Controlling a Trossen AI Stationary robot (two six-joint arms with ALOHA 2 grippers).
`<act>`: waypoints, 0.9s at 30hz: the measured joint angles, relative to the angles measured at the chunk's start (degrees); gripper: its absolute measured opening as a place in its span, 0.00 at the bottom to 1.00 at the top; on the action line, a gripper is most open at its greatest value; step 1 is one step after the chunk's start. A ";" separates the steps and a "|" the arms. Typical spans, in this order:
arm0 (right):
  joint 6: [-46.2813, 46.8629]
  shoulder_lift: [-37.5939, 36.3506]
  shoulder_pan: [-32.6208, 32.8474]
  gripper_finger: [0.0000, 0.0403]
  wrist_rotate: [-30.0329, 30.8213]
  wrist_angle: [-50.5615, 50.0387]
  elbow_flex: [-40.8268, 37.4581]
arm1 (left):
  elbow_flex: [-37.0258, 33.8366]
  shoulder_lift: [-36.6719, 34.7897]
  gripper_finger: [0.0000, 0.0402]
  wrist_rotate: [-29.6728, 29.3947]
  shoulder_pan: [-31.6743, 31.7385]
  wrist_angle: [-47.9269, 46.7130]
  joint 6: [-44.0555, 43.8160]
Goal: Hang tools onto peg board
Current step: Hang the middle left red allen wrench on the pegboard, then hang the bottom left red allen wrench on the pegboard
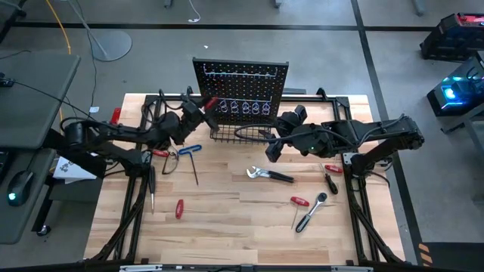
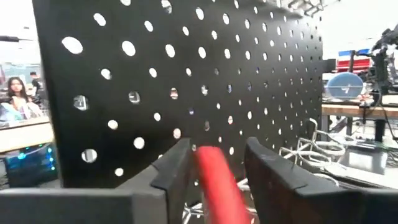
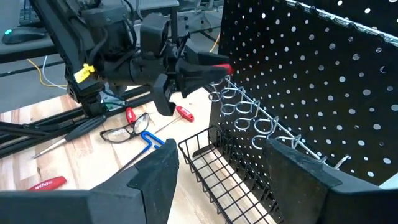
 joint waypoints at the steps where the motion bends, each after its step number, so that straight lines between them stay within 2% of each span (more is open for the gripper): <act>1: 0.00 0.00 0.00 0.56 0.00 0.00 0.00 | 0.00 -0.58 0.38 -0.87 -0.33 -0.59 0.06; 7: -0.01 0.00 0.00 0.56 0.00 0.04 0.00 | 0.00 -6.15 0.43 -6.29 -2.30 -8.45 1.86; 12: -0.24 0.00 0.00 0.56 0.00 0.05 0.00 | 0.00 -13.51 0.44 -6.97 -4.59 -16.64 1.22; 16: -1.29 0.00 0.02 0.56 0.00 0.07 0.00 | 0.00 -19.79 0.44 -6.97 -7.47 -26.10 -3.48; 22: -1.31 0.00 0.00 0.56 0.00 0.35 0.00 | 0.00 -27.29 0.44 -6.03 -14.23 -44.20 -19.10; 25: -1.31 0.00 0.00 0.56 0.00 0.35 0.00 | 0.00 -29.50 0.44 -0.29 -18.15 -54.52 -29.47; 27: -1.31 0.00 0.00 0.56 0.00 0.37 0.00 | 0.00 -29.87 0.44 5.89 -20.29 -60.80 -38.21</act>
